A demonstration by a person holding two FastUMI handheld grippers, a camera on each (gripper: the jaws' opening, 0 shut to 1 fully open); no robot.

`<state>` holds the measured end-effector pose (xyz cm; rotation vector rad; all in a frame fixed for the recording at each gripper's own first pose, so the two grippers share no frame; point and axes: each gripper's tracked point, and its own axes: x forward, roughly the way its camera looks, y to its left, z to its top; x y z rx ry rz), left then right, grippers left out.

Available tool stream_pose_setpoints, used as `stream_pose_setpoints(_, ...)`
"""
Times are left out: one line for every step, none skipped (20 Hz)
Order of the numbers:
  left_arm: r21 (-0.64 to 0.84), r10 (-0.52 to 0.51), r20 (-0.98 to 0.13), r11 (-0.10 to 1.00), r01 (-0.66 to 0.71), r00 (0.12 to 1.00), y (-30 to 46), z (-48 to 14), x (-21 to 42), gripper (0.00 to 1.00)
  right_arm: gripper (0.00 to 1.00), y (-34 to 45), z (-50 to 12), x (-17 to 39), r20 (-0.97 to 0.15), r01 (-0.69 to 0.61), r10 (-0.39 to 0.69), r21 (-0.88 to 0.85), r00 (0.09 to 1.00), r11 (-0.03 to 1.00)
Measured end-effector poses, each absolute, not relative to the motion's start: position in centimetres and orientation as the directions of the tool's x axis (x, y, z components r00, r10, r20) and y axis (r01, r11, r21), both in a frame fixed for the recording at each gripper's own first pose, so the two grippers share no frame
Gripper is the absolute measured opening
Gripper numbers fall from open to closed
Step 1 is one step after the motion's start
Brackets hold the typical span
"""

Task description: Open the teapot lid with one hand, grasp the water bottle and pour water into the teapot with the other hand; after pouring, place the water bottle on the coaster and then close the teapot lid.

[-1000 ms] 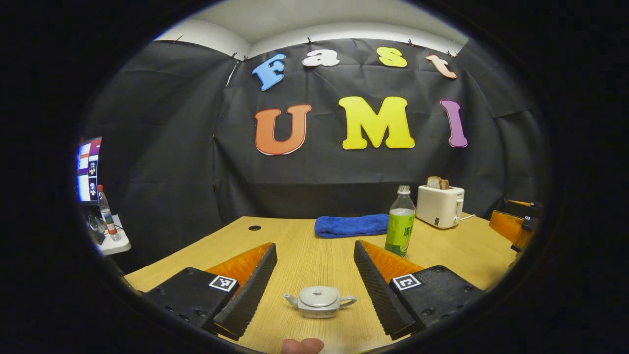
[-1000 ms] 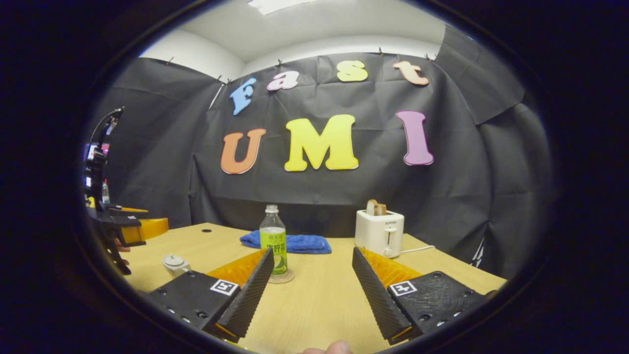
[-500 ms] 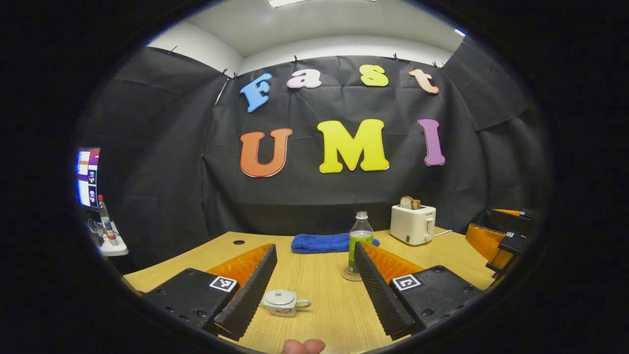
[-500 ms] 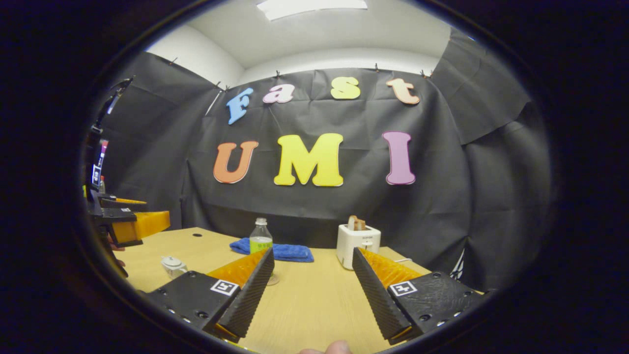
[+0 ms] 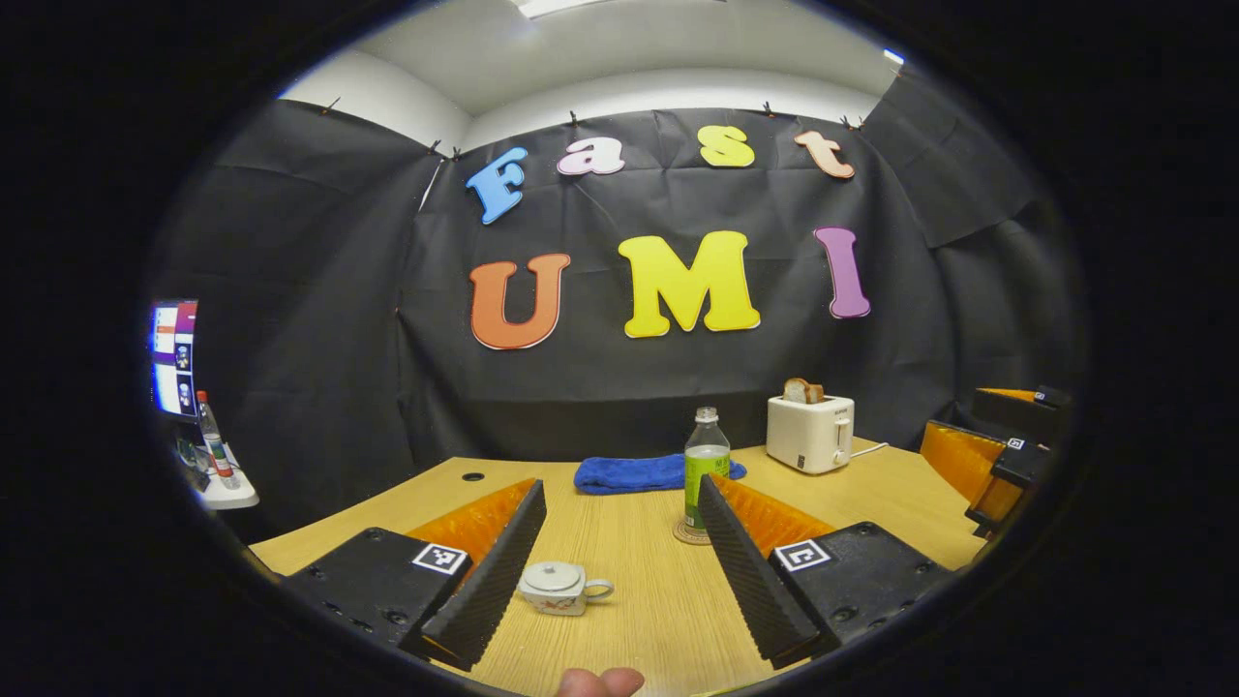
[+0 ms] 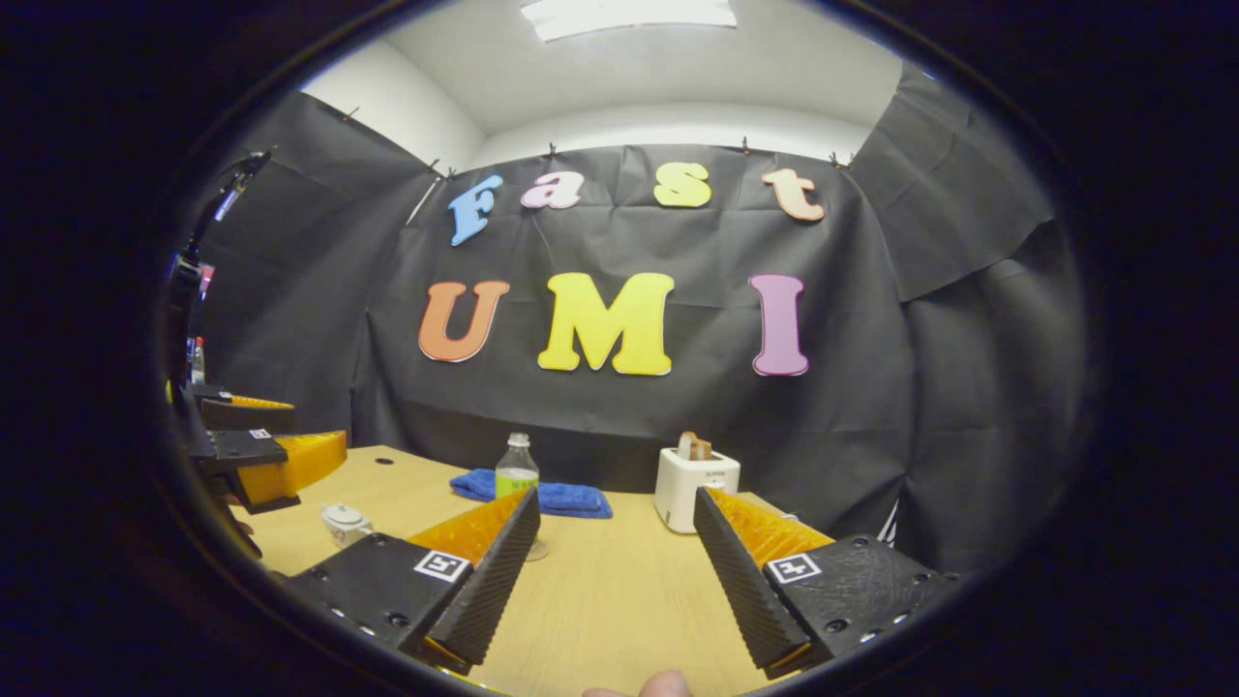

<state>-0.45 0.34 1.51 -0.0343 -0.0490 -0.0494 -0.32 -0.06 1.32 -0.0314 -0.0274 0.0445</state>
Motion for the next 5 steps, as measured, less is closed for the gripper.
stream_pose_setpoints(-0.029,-0.05,0.053,0.998,0.051,0.997,0.4,1.6,-0.5,0.99,0.95,0.4,1.3,-0.3,0.027,-0.048,0.048,-0.028,0.998,0.998)
stream_pose_setpoints(-0.023,-0.045,0.057,0.999,0.046,0.997,0.6,1.8,-0.5,0.99,0.95,0.9,1.3,-0.4,0.023,-0.054,0.055,-0.026,0.998,0.998)
stream_pose_setpoints(-0.017,-0.036,0.057,0.999,0.037,0.998,1.0,1.8,-0.5,0.99,0.97,1.2,1.3,-0.3,0.024,-0.056,0.057,-0.024,0.998,0.998)
stream_pose_setpoints(-0.015,-0.033,0.051,0.999,0.033,0.998,1.2,1.6,-0.6,0.99,0.95,1.4,1.3,-0.3,0.022,-0.059,0.059,-0.018,0.998,0.998)
stream_pose_setpoints(-0.019,-0.032,0.05,0.999,0.033,0.998,1.3,1.6,-0.6,0.99,0.95,1.6,1.2,-0.3,0.018,-0.062,0.062,-0.01,0.998,0.998)
